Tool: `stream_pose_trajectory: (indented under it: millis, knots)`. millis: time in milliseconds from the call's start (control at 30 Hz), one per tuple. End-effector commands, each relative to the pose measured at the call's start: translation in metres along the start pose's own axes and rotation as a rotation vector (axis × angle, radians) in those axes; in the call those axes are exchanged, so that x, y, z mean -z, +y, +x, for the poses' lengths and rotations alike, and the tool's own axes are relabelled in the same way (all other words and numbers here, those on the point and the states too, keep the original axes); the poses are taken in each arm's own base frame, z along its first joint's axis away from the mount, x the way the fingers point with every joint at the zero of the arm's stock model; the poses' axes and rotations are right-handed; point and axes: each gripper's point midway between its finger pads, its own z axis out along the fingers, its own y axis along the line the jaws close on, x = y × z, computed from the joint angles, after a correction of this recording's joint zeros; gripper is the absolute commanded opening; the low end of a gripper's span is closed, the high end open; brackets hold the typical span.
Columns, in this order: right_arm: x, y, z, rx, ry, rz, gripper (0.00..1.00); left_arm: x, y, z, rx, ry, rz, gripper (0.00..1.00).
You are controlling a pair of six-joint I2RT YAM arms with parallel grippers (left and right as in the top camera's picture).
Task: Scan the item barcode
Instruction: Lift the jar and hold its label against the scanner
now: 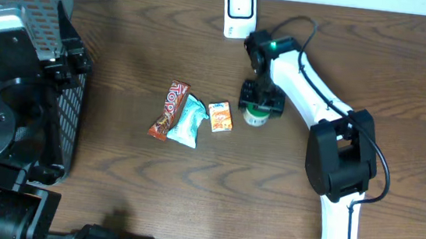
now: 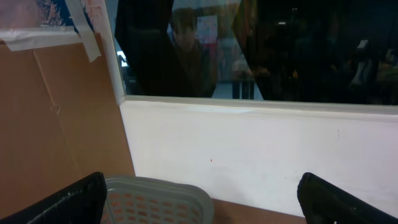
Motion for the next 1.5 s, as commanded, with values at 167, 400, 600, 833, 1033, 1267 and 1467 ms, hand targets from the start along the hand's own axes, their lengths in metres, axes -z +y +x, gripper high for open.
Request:
stream_pose_trajectory:
  millis: [167, 400, 600, 833, 1033, 1267, 1467]
  knots:
    - [0.066, 0.019, -0.04, 0.129, -0.201, -0.028, 0.57, 0.0, 0.003, 0.001, -0.006, 0.001, -0.016, 0.98]
    - [0.108, 0.025, -0.095, 0.121, -0.52, 0.072, 0.44, 0.0, 0.003, 0.001, -0.007, 0.001, -0.016, 0.98]
    - [0.116, 0.049, -0.12, 0.2, -0.657, 0.039, 0.47, 0.0, 0.003, 0.001, -0.006, 0.001, -0.016, 0.98]
    - [0.155, 0.061, -0.166, 0.21, -0.908, 0.03, 0.53, 0.0, 0.003, 0.001, -0.007, 0.002, -0.016, 0.98]
    - [0.171, 0.07, -0.204, 0.226, -1.081, 0.023, 0.57, 0.0, 0.003, 0.001, -0.007, 0.002, -0.016, 0.98]
    - [0.166, 0.086, -0.24, 0.316, -1.238, 0.048, 0.54, 0.0, 0.003, 0.001, -0.007, 0.002, -0.016, 0.98]
    - [0.15, 0.098, -0.263, 0.362, -1.352, 0.072, 0.53, -0.002, 0.002, 0.003, -0.01, 0.009, -0.015, 0.98]
